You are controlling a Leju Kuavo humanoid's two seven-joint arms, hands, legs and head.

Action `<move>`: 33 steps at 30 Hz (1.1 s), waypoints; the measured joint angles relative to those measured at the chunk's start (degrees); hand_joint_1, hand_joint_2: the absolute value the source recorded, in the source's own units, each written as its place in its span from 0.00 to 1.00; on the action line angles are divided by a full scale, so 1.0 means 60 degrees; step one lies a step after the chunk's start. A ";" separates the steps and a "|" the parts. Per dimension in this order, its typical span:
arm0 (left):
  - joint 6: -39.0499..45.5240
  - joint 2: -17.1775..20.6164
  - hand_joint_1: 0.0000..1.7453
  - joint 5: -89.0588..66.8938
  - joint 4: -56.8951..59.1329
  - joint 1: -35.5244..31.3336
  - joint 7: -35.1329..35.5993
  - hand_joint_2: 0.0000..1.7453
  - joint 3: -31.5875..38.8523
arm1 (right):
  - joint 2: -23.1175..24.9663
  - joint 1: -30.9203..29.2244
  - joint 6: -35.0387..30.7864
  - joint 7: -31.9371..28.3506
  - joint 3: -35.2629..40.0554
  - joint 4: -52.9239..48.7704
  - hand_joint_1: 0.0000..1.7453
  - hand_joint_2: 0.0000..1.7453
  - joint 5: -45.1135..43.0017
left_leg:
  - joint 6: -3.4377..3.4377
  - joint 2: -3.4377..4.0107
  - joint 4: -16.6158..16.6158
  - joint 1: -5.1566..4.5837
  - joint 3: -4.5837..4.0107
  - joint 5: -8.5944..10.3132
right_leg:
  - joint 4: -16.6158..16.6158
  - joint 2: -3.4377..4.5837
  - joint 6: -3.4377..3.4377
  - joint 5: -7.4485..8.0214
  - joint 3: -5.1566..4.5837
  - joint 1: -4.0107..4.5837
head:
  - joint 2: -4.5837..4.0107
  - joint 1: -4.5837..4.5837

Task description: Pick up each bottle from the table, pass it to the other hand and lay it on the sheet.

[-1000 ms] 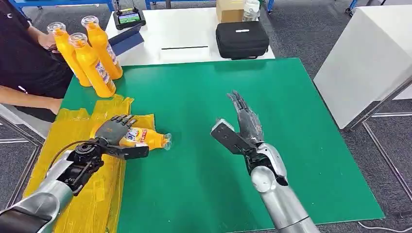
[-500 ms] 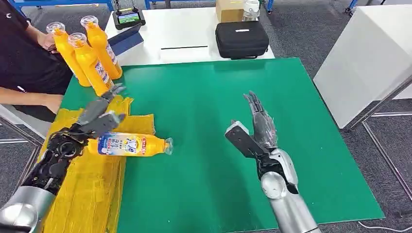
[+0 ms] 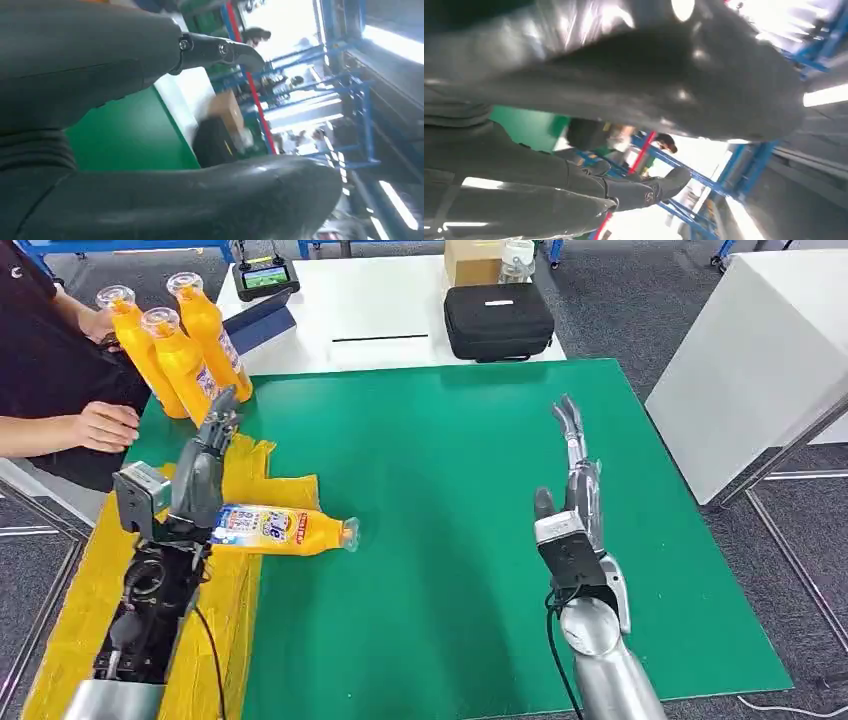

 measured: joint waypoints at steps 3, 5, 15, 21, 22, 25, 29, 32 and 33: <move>0.0127 -0.0338 0.00 0.0160 -0.0134 0.0125 0.0033 0.00 -0.0301 | 0.0025 0.0001 -0.0036 -0.0007 -0.0015 -0.0203 0.00 0.00 -0.0069 | 0.0007 0.0001 0.0000 0.0000 0.0000 -0.0005 | 0.0000 0.0001 0.0002 0.0001 -0.0001 0.0000 | 0.0000 0.0000; 0.0208 -0.0418 0.00 0.0248 -0.0175 0.0128 0.0033 0.00 -0.0400 | 0.0025 0.0002 -0.0055 -0.0040 -0.0033 -0.0255 0.00 0.00 -0.0098 | 0.0007 0.0002 0.0000 0.0004 0.0004 -0.0005 | -0.0001 0.0002 0.0002 0.0001 -0.0001 0.0002 | 0.0000 0.0000; 0.1967 -0.1733 0.00 0.0637 -0.0456 0.0592 0.0004 0.00 -0.1242 | 0.0743 -0.0080 -0.0634 0.0142 -0.0109 -0.0757 0.00 0.00 0.0277 | 0.0010 0.0001 0.0000 0.0004 -0.0001 -0.0005 | 0.0001 -0.0001 0.0002 0.0001 0.0000 0.0005 | 0.0000 -0.0004; 0.1888 -0.1821 0.00 0.0659 -0.0965 0.0776 0.0171 0.00 -0.1322 | 0.0980 -0.0071 -0.0242 0.0230 -0.0109 -0.0889 0.00 0.00 0.0161 | 0.0010 0.0002 0.0000 0.0006 -0.0001 -0.0005 | 0.0001 -0.0003 0.0003 -0.0001 0.0000 0.0007 | 0.0000 -0.0004; 0.1762 -0.1828 0.00 0.0666 -0.1012 0.0792 0.0168 0.00 -0.1329 | 0.1009 -0.0074 -0.0120 0.0226 -0.0109 -0.0899 0.00 0.00 0.0135 | 0.0009 0.0003 0.0000 0.0006 -0.0001 -0.0004 | 0.0001 -0.0003 0.0003 -0.0001 0.0000 0.0007 | 0.0000 0.0000; 0.1559 -0.1850 0.00 0.0663 -0.1104 0.0801 0.0168 0.00 -0.1380 | 0.1108 -0.0074 0.0121 0.0226 -0.0109 -0.0899 0.00 0.00 0.0161 | 0.0010 0.0001 0.0000 0.0006 -0.0001 -0.0004 | 0.0001 -0.0004 0.0003 -0.0001 0.0001 0.0008 | 0.0000 -0.0004; 0.1533 -0.1875 0.00 0.0663 -0.1144 0.0815 0.0164 0.00 -0.1391 | 0.1177 -0.0076 0.0131 0.0226 -0.0109 -0.0903 0.00 0.00 0.0164 | 0.0010 0.0001 0.0000 0.0005 -0.0001 -0.0004 | 0.0001 -0.0003 0.0004 0.0000 0.0001 0.0007 | 0.0000 0.0000; 0.1530 -0.1879 0.00 0.0663 -0.1176 0.0823 0.0164 0.00 -0.1391 | 0.1209 -0.0075 0.0135 0.0230 -0.0109 -0.0903 0.00 0.00 0.0168 | 0.0010 0.0001 0.0000 0.0005 -0.0001 -0.0004 | 0.0001 -0.0003 0.0004 0.0000 0.0001 0.0007 | 0.0000 0.0000; 0.1530 -0.1879 0.00 0.0663 -0.1184 0.0829 0.0164 0.00 -0.1391 | 0.1213 -0.0076 0.0132 0.0230 -0.0109 -0.0900 0.00 0.00 0.0168 | 0.0010 0.0001 0.0000 0.0005 -0.0001 -0.0004 | 0.0001 -0.0003 0.0004 0.0000 0.0001 0.0007 | 0.0000 -0.0004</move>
